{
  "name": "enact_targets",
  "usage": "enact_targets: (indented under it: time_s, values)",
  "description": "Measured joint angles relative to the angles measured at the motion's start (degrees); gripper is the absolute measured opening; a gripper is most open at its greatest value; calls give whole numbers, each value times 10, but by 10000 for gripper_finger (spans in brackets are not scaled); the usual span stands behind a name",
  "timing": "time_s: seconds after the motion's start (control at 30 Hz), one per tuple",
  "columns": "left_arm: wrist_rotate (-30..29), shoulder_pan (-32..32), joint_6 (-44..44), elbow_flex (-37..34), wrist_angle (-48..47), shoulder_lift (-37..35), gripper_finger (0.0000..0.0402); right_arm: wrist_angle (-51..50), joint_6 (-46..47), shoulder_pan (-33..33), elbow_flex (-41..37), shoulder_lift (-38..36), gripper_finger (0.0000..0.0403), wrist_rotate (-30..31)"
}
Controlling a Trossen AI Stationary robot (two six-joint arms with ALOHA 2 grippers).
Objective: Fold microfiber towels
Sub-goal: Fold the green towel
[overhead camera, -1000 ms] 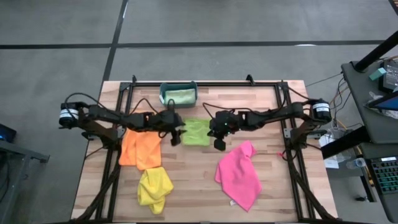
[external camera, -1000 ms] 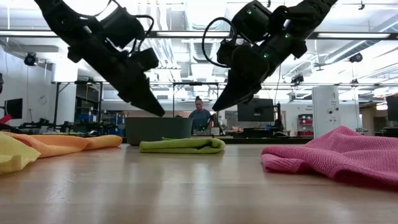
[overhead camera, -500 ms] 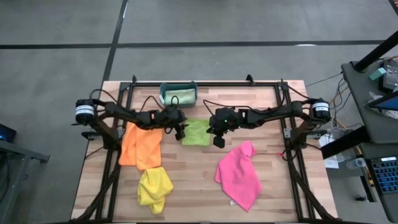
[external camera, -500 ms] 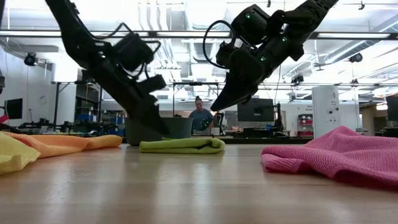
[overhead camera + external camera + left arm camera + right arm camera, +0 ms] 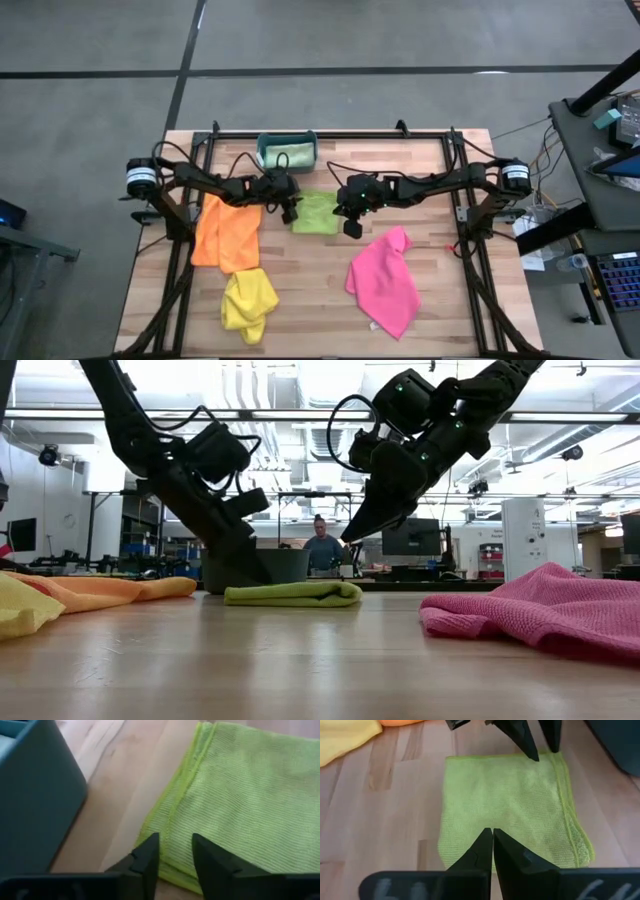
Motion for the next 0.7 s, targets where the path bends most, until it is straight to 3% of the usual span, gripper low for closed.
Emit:
enact_targets:
  time_s: [0.17,0.33,0.53,0.7]
  values:
    - [1,0,2,0,0,0,11,6,0,0,-1,0,9,1]
    - [-3,0,13,3,0,-3,3,30,0,0,-11,0,9,3]
    - [-4,-2,25,2,0,-36,0,30,-7,-9,-18,0,9,56]
    - [-2,-2,56,-2,-5,-46,2,30,-5,-28,-18,0,34,58]
